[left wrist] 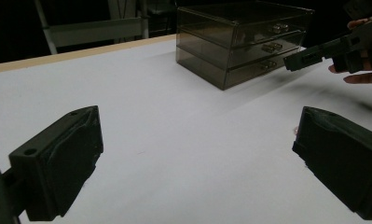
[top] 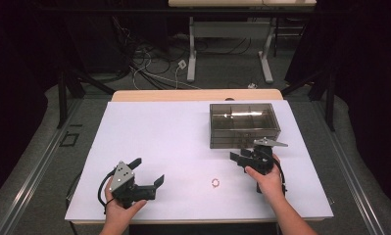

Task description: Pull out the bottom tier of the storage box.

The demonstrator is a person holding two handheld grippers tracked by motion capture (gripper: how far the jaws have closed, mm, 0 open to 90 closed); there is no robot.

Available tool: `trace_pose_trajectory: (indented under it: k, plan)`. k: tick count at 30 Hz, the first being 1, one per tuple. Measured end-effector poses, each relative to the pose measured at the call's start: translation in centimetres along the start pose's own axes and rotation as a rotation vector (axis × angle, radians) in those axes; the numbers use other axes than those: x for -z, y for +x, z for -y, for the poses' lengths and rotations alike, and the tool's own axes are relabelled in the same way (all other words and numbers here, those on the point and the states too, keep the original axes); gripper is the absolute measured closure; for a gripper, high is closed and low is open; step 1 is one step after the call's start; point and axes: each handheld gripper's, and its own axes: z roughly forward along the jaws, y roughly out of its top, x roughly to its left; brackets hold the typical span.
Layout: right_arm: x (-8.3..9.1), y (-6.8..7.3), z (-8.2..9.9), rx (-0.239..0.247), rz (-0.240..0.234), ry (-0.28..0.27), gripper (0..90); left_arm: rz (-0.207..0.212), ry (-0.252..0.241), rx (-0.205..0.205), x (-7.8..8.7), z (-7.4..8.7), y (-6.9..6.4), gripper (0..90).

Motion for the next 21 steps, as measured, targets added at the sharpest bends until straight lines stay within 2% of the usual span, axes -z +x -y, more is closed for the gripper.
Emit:
trace_pose_trajectory:
  k: [2,12,13,21]
  plan:
    - [0.0,-0.2,0.0,-0.026,0.007,-0.003,43.4,0.001,0.0,-0.002,0.0,0.0,0.0,1.4]
    - [-0.3,-0.9,-0.1,-0.079,0.02,-0.012,45.1,-0.002,0.0,-0.005,0.0,0.0,0.0,1.4]
    - [-0.3,-1.0,-0.1,-0.087,0.021,0.002,45.1,-0.001,0.001,-0.004,0.0,0.0,0.0,1.4]
    - [-0.6,-1.5,-0.2,-0.165,0.009,-0.014,48.0,-0.002,0.001,-0.006,0.0,0.0,0.0,1.4]
